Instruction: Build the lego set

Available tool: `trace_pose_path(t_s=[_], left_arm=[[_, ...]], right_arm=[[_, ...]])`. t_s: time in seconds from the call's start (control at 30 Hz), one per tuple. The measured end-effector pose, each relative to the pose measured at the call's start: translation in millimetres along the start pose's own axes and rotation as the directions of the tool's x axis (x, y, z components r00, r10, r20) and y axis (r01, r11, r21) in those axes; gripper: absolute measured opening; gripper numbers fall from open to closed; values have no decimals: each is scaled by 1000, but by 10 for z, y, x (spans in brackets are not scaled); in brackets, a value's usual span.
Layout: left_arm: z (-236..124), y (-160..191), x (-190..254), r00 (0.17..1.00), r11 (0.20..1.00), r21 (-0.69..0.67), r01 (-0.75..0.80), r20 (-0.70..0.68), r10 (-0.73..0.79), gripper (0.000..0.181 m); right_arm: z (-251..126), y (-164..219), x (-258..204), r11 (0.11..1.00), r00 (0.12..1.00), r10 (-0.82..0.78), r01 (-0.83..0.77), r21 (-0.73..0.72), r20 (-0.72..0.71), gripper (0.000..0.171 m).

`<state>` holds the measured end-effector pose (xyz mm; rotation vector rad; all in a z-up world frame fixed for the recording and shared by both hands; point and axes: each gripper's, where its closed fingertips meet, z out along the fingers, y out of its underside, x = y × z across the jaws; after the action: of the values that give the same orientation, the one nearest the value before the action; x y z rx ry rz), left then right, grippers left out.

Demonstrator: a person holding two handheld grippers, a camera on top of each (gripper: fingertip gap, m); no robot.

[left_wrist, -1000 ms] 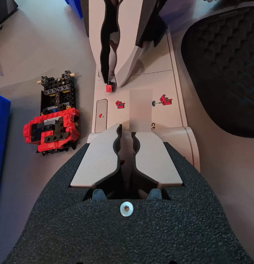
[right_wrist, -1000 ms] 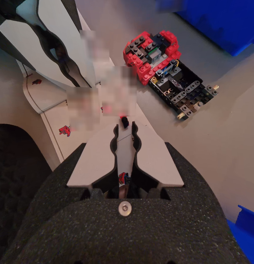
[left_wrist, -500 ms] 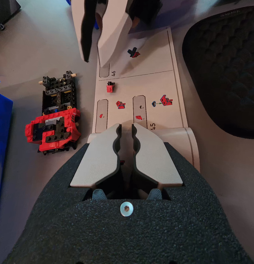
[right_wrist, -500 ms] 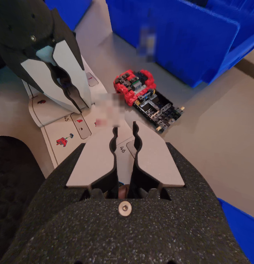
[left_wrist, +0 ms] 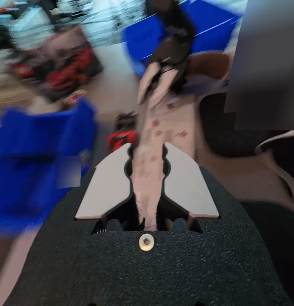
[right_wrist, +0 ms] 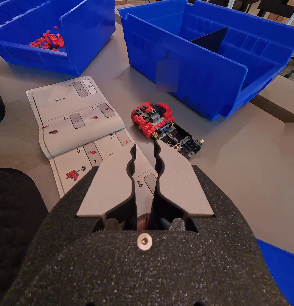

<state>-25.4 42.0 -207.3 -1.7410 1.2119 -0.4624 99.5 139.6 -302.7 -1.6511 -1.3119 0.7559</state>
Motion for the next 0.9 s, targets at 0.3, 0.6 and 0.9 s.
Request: trace_pose_path(t_s=[0.3,0.6,0.9], left_arm=[[-1840,1053,-826,853,887,-426,176,516,78,4],[-1893,2175,-936,901,696,-637,332,432,-35,23],[-1811,2700,-935,867,417,-765,491,386,-315,24]], right_arm=[[32,25,-4,1000,1000,-4,4,-6,-1,20],[58,56,-13,999,999,32,-32,1,33,20],[83,129,-26,999,999,-11,13,-44,30,20]])
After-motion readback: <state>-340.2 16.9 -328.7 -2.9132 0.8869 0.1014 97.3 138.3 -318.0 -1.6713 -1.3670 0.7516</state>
